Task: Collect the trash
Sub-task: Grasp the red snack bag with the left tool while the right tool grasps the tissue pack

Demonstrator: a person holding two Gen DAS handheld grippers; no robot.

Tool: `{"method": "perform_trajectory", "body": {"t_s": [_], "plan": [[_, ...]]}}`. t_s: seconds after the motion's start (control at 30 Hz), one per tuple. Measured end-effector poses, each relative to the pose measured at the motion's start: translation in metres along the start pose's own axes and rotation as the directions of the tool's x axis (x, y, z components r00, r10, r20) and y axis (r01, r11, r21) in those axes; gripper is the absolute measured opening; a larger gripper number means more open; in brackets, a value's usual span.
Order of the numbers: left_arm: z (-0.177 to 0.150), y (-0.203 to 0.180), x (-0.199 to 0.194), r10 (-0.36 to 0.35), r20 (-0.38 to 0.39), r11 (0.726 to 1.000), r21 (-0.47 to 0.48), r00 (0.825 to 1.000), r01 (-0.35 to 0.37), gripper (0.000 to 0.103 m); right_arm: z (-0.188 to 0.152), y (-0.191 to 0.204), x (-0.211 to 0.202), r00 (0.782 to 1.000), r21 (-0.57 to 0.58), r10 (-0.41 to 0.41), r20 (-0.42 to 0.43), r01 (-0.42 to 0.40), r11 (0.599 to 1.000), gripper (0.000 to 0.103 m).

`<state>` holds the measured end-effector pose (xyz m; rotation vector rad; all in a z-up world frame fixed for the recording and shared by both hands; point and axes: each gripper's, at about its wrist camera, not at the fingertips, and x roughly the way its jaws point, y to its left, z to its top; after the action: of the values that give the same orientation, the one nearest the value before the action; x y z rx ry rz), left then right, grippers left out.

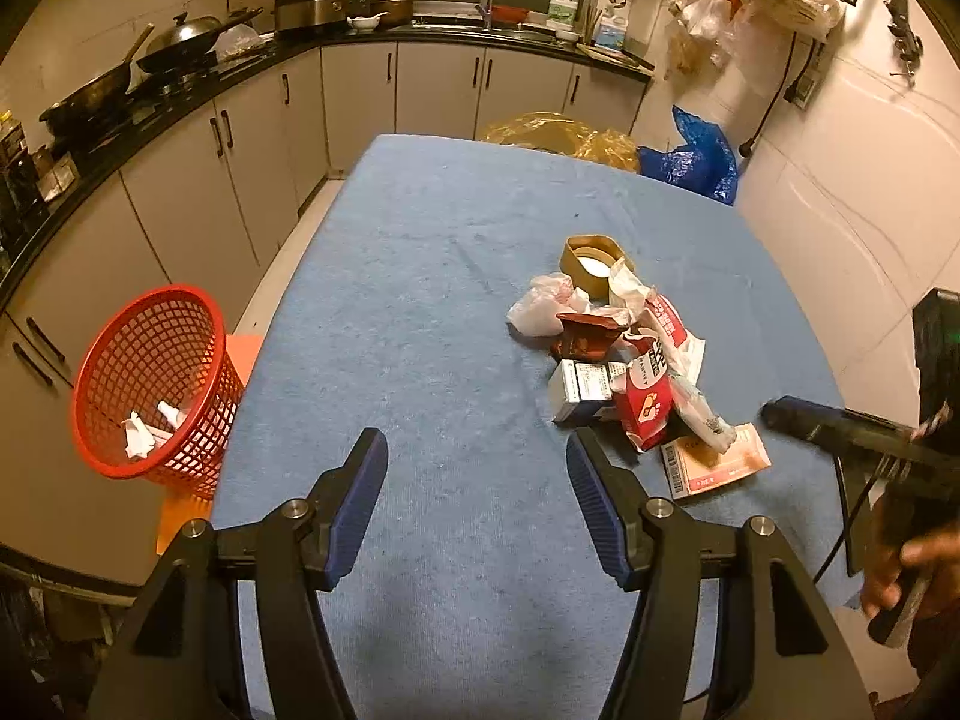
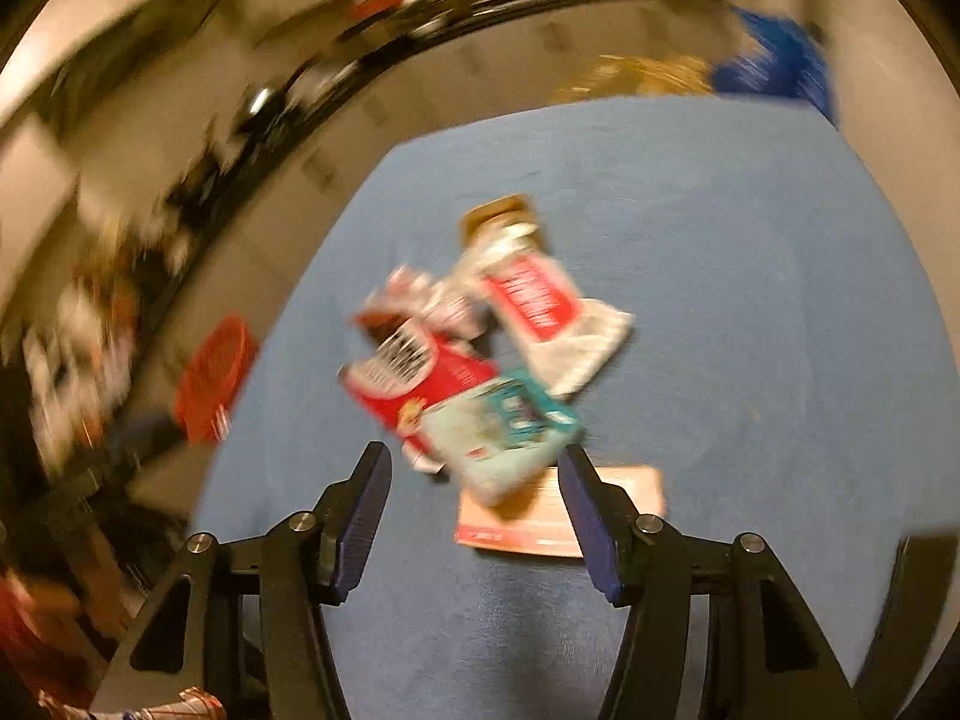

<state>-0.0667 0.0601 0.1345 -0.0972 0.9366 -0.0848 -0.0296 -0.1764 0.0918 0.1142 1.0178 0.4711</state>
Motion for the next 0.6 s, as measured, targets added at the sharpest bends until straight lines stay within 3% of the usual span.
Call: {"method": "perform_trajectory", "body": {"t_s": [0.1, 0.2, 0.27, 0.33, 0.47, 0.6], "plan": [[-0.001, 0.001, 0.002, 0.002, -0.014, 1.000, -0.007, 1.000, -0.002, 0.064, -0.002, 0.030, 0.023, 0.993, -0.209, -0.111, -0.030, 0.102, 0.973, 0.066], [-0.002, 0.000, 0.004, -0.007, -0.030, 1.000, -0.014, 1.000, 0.007, 0.064, -0.003, 0.037, 0.041, 0.978, -0.315, -0.209, -0.023, 0.191, 0.930, 0.063], [-0.002, -0.001, 0.005, -0.025, -0.039, 1.000, -0.015, 0.999, 0.025, 0.065, -0.004, 0.034, 0.049, 0.967, -0.343, -0.252, -0.046, 0.222, 0.913, 0.028], [-0.001, -0.003, 0.006, -0.040, -0.045, 0.999, -0.013, 0.998, 0.040, 0.065, -0.004, 0.025, 0.045, 0.971, -0.312, -0.234, -0.040, 0.210, 0.926, 0.017], [0.003, -0.011, 0.015, -0.120, -0.068, 0.993, -0.014, 0.990, 0.119, 0.066, -0.004, 0.013, 0.023, 0.980, -0.237, -0.200, -0.001, 0.194, 0.952, 0.012], [0.010, -0.025, 0.037, -0.219, -0.102, 0.976, -0.027, 0.970, 0.217, 0.066, -0.004, -0.004, -0.010, 0.994, -0.103, -0.099, 0.054, 0.105, 0.989, 0.011]]}}
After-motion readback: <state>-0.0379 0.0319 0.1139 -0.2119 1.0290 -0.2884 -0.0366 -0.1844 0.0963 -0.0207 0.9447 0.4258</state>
